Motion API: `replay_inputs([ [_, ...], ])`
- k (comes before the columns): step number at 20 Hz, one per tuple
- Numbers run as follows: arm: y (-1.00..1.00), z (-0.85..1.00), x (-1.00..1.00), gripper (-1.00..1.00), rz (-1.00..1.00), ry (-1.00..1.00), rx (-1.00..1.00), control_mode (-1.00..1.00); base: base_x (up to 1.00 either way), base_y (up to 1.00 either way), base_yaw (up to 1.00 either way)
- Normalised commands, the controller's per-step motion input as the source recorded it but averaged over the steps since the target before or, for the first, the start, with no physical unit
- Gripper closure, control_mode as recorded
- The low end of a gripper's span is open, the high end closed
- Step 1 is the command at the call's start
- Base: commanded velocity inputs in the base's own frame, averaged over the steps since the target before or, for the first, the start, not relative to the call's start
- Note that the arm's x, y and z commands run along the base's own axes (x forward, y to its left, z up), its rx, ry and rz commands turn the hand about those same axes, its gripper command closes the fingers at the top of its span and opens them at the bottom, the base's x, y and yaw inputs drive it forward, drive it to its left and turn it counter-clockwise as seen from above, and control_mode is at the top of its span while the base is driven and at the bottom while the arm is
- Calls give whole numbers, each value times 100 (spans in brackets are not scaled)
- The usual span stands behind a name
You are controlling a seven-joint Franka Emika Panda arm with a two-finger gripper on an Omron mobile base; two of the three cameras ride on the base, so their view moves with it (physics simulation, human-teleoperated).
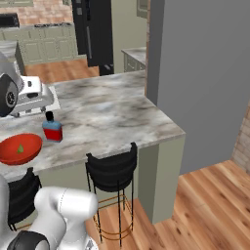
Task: There is a bowl on the dining counter. Grab a lemon wedge from the fridge and place it in the bowl. Then get the liquor bottle and glass cup from the cabinet and place them next to the bowl.
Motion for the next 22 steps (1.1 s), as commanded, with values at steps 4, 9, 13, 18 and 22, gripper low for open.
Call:
replay_inputs([
  [4, 0, -31, -27, -100, -2, 18, -4, -100, 0, 0, 0],
  [9, -11, -28, -12, -100, -1, 13, 1, -100, 0, 0, 0],
  [13, -31, -23, -24, -100, -1, 7, 8, -100, 0, 0, 0],
  [18, -23, -15, -30, -100, -2, 1, 6, 100, -14, -2, 0],
  [22, 0, 0, 0, -100, 0, 0, 0, 100, -100, 5, 1],
])
